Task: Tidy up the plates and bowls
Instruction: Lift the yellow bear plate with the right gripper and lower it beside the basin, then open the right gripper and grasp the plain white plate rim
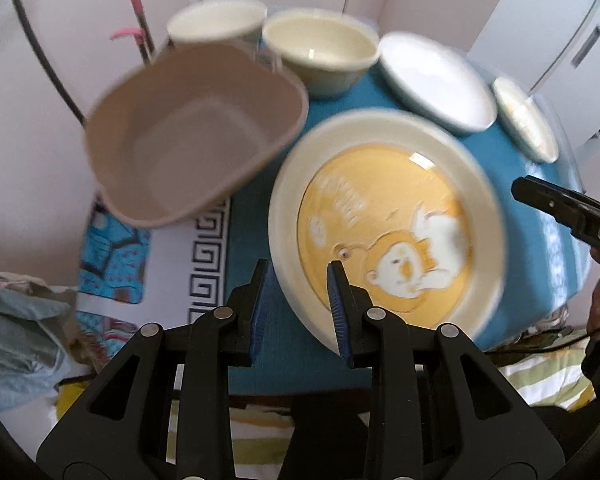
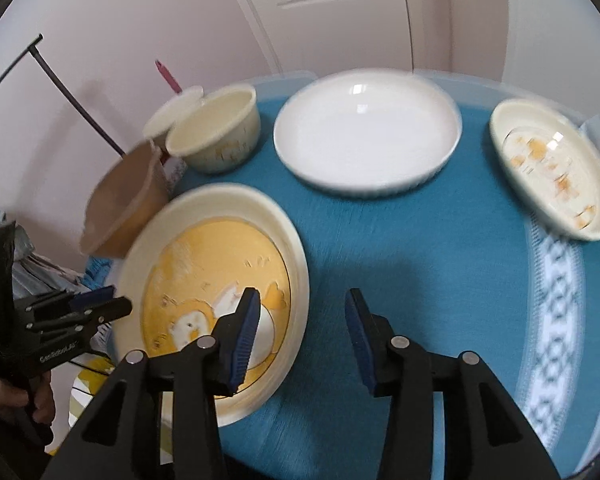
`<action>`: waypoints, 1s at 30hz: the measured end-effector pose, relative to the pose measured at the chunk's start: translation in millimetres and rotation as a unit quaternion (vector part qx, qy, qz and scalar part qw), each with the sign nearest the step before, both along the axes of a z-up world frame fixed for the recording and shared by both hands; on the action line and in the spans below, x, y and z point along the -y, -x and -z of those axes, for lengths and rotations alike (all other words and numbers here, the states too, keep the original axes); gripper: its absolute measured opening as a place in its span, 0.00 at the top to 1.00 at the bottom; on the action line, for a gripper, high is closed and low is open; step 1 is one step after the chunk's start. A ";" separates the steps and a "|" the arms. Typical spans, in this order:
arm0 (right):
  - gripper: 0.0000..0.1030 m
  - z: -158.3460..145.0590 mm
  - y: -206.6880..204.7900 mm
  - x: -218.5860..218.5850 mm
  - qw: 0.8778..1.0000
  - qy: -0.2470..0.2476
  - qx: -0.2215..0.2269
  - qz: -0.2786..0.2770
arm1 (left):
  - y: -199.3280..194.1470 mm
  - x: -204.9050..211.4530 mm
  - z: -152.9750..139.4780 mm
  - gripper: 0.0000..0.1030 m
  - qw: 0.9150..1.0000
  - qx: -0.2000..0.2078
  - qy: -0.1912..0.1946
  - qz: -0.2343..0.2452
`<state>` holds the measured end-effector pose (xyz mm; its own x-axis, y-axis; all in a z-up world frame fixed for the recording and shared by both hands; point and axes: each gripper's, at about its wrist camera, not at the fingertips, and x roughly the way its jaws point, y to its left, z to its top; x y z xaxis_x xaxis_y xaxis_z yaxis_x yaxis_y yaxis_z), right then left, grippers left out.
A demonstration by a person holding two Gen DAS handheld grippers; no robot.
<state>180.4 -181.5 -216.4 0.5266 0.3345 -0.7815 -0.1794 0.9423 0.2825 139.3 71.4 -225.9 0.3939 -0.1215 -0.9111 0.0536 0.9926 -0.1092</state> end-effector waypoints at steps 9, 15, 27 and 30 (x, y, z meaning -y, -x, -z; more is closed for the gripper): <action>0.15 -79.0 -9.9 35.4 0.996 -0.006 0.090 0.027 | -38.7 37.5 -71.7 0.45 0.995 0.083 0.040 0.031; 0.04 -103.1 -38.8 63.5 0.992 -0.014 0.126 -0.012 | -80.7 66.1 -79.1 0.00 0.992 0.086 0.090 -0.010; 0.00 -59.8 -164.1 104.6 0.988 0.036 0.000 -0.153 | -130.6 97.6 -28.8 0.00 0.977 0.019 0.126 -0.173; 0.00 -38.1 -192.7 104.4 0.981 0.048 -0.029 -0.183 | -144.6 106.1 -12.0 0.00 0.974 0.001 0.121 -0.191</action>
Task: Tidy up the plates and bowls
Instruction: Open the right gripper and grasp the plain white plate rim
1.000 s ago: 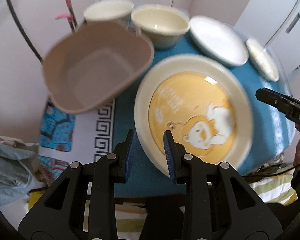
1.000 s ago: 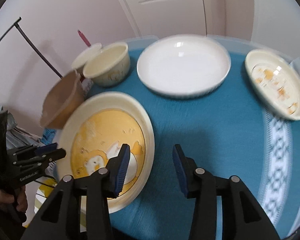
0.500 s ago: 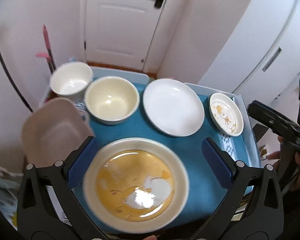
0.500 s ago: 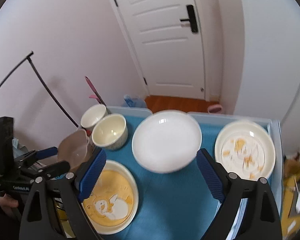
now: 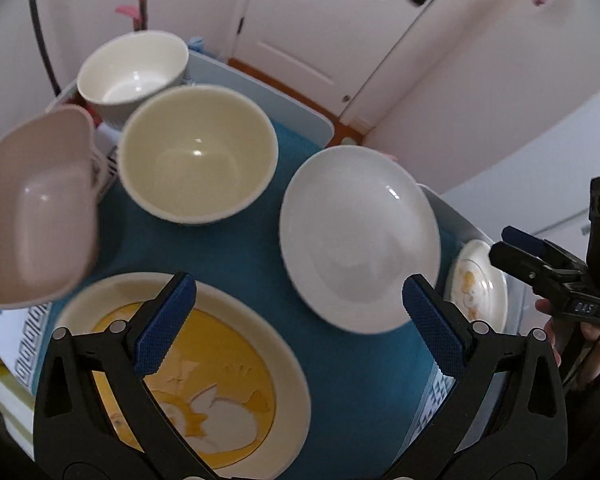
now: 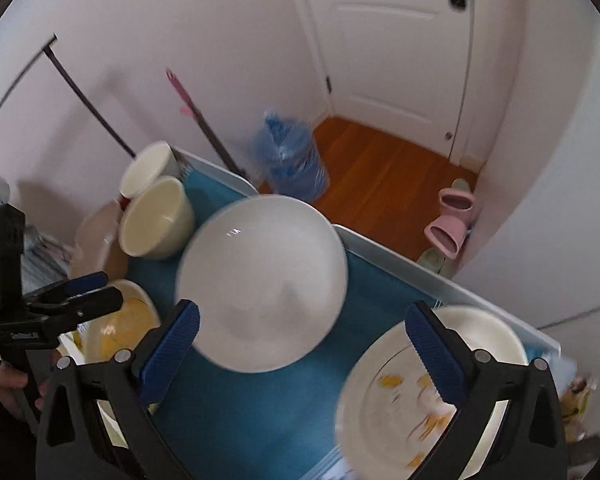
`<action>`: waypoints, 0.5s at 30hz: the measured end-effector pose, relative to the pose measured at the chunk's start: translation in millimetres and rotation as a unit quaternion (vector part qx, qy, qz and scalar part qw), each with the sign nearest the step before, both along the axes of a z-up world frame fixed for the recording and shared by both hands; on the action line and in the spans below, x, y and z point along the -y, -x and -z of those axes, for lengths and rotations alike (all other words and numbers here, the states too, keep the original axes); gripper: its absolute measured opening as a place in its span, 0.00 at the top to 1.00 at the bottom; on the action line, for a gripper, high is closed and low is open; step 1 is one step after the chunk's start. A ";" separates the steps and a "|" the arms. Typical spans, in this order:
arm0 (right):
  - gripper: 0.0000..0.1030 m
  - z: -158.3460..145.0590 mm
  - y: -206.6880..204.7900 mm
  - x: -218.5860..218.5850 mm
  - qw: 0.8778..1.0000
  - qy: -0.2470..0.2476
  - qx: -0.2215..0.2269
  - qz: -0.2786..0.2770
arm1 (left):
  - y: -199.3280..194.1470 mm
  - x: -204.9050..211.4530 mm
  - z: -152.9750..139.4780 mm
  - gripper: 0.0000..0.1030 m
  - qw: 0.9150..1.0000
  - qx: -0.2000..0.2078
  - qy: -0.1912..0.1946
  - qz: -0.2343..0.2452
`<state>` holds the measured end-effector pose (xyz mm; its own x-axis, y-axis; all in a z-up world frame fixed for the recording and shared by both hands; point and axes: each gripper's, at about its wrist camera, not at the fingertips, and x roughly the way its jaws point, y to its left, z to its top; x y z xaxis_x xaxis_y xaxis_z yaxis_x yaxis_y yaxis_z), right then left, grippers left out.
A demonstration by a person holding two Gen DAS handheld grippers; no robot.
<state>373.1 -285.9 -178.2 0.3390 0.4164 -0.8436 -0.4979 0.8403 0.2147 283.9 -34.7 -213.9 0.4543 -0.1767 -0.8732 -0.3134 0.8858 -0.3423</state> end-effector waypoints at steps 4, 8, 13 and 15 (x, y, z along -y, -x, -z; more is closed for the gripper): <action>0.04 25.0 -20.4 -2.4 0.999 0.002 -0.032 -0.035 | -13.3 7.7 15.6 0.03 1.000 -0.015 -0.010 -0.009; 0.20 47.4 -33.3 -1.9 0.997 0.005 -0.064 -0.048 | -26.3 15.6 33.5 0.20 0.999 -0.033 -0.011 0.008; 0.40 66.5 -39.7 -5.2 0.994 -0.001 -0.090 -0.057 | -29.5 20.3 47.1 0.23 0.999 -0.042 -0.019 0.018; 0.47 70.3 -41.4 -6.9 0.994 -0.005 -0.091 -0.060 | -29.4 20.5 50.7 0.29 0.999 -0.042 -0.018 0.019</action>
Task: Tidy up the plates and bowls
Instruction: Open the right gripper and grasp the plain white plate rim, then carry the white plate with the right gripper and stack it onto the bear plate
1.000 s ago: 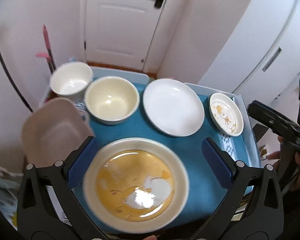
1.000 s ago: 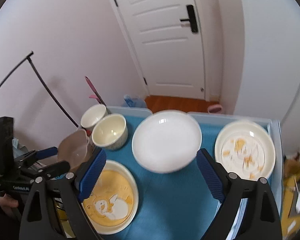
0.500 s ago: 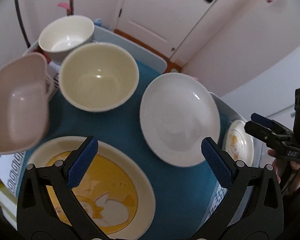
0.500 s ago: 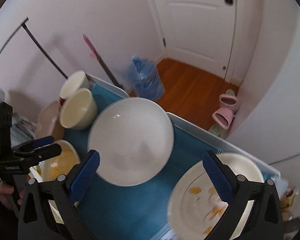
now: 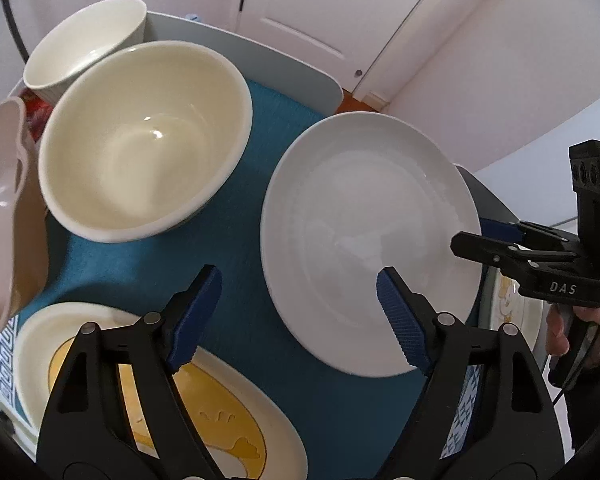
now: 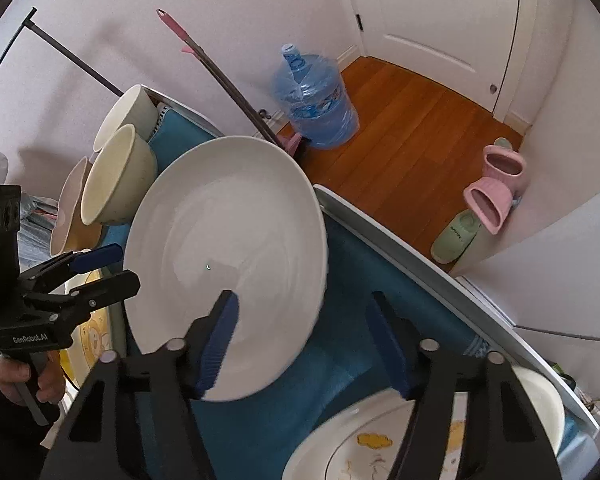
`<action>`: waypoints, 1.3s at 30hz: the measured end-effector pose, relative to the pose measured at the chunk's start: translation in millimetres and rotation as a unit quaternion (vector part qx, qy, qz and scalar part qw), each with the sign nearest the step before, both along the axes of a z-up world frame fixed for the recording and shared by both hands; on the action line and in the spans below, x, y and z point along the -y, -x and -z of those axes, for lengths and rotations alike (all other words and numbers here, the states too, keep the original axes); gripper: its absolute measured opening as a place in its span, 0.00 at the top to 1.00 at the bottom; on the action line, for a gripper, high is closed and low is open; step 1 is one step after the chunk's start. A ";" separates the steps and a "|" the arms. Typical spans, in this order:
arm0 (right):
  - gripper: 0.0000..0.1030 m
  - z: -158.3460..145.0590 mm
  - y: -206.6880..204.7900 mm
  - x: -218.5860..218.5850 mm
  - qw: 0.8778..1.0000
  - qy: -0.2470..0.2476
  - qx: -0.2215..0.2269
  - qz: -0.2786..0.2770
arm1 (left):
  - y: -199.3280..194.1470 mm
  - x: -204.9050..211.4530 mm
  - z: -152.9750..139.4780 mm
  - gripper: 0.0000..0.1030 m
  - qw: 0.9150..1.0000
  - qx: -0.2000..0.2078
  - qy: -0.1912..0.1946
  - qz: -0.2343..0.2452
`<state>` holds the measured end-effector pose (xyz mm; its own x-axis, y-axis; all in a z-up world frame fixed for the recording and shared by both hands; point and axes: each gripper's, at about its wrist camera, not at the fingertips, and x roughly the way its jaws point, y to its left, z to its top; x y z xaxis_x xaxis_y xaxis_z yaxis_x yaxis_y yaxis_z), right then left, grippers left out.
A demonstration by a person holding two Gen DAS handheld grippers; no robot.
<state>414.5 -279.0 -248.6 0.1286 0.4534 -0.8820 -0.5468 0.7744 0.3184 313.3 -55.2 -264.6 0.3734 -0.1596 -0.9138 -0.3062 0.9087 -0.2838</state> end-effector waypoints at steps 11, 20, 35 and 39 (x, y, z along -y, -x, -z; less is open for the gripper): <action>0.81 9.1 -1.6 -4.8 1.000 0.002 0.007 -0.011 | 4.4 5.1 16.7 0.79 1.000 -0.014 -0.002 0.009; 0.84 10.8 -1.2 -0.3 1.000 -0.007 0.008 -0.003 | 5.6 14.2 14.2 0.80 1.000 -0.012 -0.025 0.014; 0.84 -33.6 31.4 8.8 0.998 -0.035 0.054 0.027 | 22.1 21.9 -31.9 0.80 0.998 0.034 -0.051 0.029; 0.84 -59.3 54.7 7.3 0.996 -0.049 0.069 0.039 | 45.0 17.6 -62.9 0.80 0.996 0.061 -0.053 0.034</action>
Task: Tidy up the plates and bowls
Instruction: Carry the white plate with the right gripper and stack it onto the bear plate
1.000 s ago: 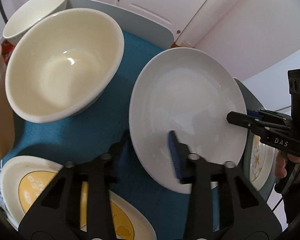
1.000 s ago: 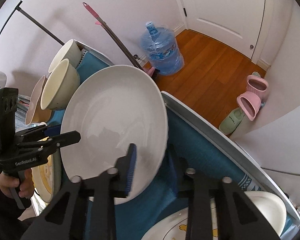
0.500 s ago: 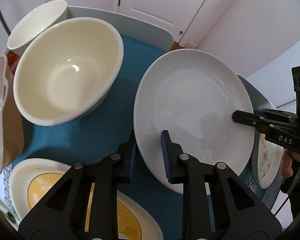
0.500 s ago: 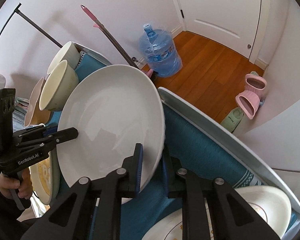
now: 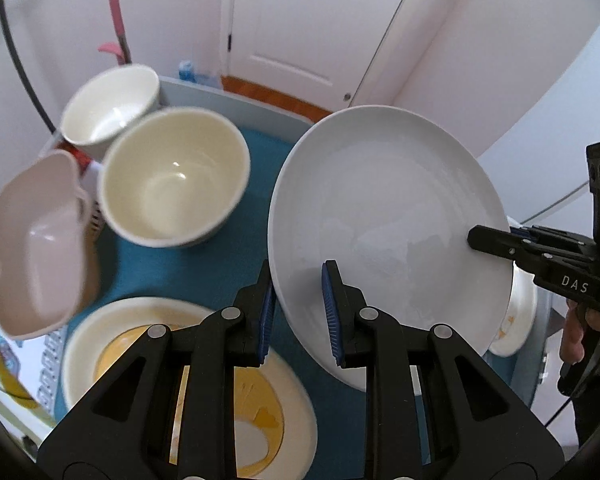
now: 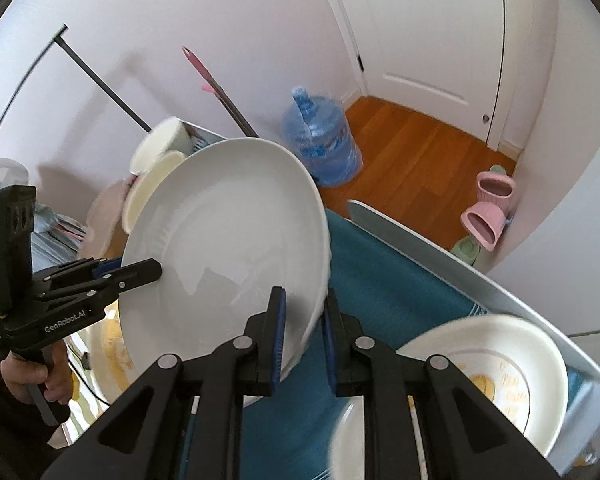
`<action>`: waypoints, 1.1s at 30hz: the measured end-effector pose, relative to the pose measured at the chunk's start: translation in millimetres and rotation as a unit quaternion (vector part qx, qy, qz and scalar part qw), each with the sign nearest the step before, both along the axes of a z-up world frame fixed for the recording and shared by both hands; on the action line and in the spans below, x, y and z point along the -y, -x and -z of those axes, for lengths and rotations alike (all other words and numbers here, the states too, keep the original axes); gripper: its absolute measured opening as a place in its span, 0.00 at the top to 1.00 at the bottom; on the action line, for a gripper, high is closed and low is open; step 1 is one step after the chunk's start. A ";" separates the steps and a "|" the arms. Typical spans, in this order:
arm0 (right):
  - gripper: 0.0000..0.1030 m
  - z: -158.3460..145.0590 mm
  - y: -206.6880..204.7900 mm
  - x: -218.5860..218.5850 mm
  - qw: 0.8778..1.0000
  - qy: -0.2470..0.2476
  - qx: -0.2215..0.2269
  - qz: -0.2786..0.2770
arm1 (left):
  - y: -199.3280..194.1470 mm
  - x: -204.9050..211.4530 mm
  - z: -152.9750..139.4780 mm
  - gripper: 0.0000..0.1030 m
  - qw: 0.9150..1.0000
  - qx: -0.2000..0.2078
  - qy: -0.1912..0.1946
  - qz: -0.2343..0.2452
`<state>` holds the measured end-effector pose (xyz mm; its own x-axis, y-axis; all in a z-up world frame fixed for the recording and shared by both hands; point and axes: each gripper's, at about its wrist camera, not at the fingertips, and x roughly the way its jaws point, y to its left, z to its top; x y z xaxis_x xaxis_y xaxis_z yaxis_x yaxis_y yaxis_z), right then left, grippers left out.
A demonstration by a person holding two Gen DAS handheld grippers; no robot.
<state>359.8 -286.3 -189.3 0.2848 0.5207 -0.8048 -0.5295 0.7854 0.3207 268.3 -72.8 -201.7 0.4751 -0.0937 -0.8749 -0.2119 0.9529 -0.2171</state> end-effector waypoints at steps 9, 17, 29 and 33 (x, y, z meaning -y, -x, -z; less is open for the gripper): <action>0.84 -30.6 74.0 -33.4 0.999 -0.015 0.019 0.049 | 47.2 -43.7 -65.6 0.80 0.998 0.020 -0.008 0.054; 0.84 -1.7 131.4 -80.3 0.994 -0.019 -0.011 0.109 | 91.8 -85.6 -43.4 0.80 0.994 -0.004 -0.010 0.105; 0.85 43.0 174.5 -120.7 0.983 0.012 -0.028 0.178 | 120.2 -103.2 17.6 0.80 0.983 -0.030 -0.025 0.178; 0.85 48.2 180.8 -125.6 0.981 0.022 -0.023 0.193 | 117.1 -103.8 27.2 0.80 0.981 -0.032 -0.031 0.190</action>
<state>179.0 -160.6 -237.5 0.4176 0.3459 -0.8402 -0.1755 0.9380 0.2990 151.1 31.0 -229.0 0.3597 -0.1984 -0.9117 0.1499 0.9767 -0.1534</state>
